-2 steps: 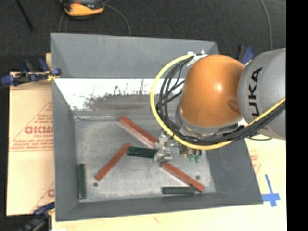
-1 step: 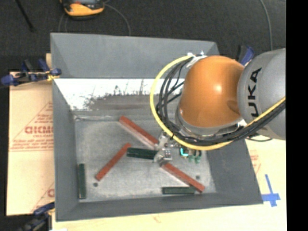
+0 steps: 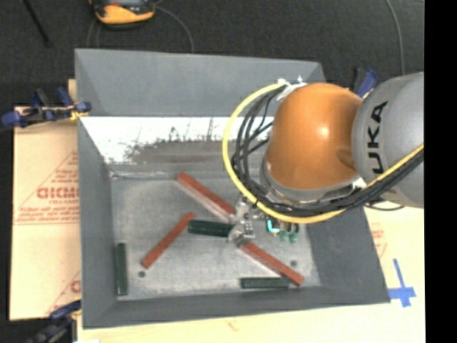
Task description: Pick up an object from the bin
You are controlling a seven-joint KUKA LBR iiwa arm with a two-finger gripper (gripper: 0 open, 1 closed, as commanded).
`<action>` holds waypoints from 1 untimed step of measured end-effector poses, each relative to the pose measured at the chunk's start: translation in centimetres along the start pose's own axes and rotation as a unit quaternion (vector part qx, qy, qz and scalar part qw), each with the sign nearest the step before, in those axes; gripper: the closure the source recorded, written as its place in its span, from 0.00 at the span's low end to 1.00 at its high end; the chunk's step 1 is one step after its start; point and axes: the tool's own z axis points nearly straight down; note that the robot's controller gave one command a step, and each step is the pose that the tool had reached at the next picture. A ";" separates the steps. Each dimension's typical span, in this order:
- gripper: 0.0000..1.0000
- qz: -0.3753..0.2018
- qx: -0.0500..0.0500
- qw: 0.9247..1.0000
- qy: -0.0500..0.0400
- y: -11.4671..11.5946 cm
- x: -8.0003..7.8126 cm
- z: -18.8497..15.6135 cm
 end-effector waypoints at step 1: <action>0.00 -0.101 0.000 0.995 -0.002 0.8 -0.2 2.0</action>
Offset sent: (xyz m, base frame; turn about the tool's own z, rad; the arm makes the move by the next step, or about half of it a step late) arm 0.0284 0.0204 -0.1005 0.1962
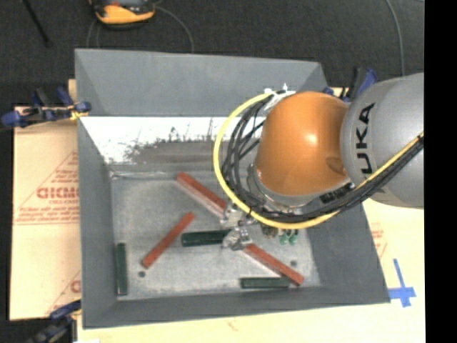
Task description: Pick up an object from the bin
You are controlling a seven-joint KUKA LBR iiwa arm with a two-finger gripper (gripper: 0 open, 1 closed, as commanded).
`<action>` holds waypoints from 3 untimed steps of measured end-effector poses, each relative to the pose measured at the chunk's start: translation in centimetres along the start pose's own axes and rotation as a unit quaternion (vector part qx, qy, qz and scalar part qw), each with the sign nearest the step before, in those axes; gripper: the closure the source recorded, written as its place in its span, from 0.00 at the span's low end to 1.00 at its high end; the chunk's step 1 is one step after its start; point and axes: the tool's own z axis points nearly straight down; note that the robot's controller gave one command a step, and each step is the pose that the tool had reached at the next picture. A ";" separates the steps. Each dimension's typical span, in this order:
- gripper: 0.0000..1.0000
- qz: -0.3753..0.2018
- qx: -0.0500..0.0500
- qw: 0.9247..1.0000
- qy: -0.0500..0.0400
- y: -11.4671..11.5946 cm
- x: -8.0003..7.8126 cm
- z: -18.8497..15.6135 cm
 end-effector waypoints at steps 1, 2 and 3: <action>0.00 -0.075 -0.001 0.997 0.002 0.4 -0.9 3.1; 1.00 0.113 -0.002 0.994 0.003 -2.6 -5.6 14.8; 1.00 0.114 -0.002 0.994 0.003 -2.6 -5.6 14.8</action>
Offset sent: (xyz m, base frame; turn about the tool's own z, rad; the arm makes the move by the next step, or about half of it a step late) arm 0.0555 -0.0219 -0.1577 0.2300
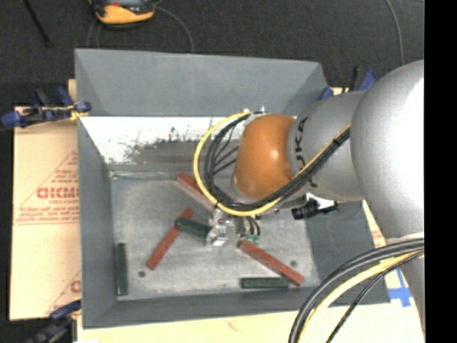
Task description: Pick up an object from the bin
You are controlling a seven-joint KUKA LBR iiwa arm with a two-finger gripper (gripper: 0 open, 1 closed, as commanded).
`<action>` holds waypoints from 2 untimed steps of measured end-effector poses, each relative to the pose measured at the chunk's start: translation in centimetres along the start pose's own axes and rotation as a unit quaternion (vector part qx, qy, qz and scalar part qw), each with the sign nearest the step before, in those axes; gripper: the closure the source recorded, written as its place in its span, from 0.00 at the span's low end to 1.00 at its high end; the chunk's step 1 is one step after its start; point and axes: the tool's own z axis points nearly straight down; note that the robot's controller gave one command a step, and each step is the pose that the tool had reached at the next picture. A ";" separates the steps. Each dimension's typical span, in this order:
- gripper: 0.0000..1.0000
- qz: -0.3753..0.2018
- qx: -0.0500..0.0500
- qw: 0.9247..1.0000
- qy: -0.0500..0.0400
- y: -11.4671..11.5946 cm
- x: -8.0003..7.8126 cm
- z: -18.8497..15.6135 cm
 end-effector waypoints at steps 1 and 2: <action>1.00 -0.006 0.002 1.000 0.000 -0.3 -0.9 -3.1; 1.00 0.003 0.002 1.000 -0.002 -0.6 0.1 -4.9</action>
Offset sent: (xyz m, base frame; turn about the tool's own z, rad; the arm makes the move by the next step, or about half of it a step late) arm -0.0048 -0.0060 0.0480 0.0104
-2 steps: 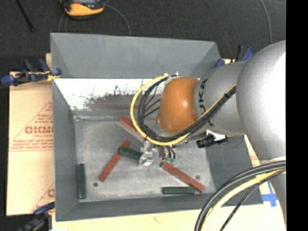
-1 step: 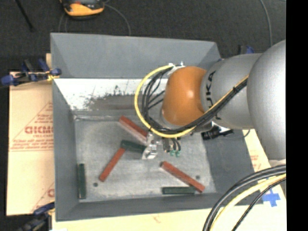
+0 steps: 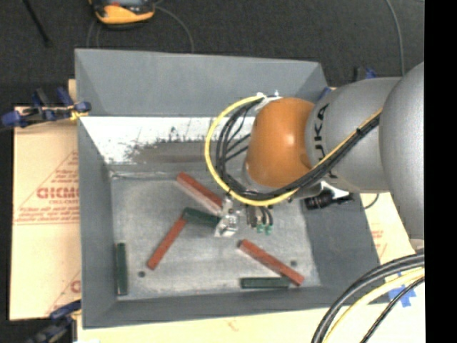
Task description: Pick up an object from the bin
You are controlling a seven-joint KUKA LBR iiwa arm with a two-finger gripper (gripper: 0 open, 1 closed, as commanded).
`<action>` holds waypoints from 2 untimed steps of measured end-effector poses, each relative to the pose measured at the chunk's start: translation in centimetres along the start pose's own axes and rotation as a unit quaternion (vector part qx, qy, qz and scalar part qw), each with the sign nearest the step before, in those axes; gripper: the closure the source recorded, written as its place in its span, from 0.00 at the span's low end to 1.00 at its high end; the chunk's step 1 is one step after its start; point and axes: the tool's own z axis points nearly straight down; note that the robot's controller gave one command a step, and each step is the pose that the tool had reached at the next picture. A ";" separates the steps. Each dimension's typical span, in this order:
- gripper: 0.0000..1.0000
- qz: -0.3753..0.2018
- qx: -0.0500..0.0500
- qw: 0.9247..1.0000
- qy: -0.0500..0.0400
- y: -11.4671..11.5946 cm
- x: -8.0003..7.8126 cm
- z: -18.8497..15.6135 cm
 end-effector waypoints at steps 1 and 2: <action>1.00 -0.004 0.001 1.000 0.001 -2.1 -1.9 -9.4; 1.00 -0.004 0.001 1.000 0.001 -2.1 -1.9 -9.4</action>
Offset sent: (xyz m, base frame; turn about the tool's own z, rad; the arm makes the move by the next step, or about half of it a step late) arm 0.0000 0.0000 0.0000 0.0000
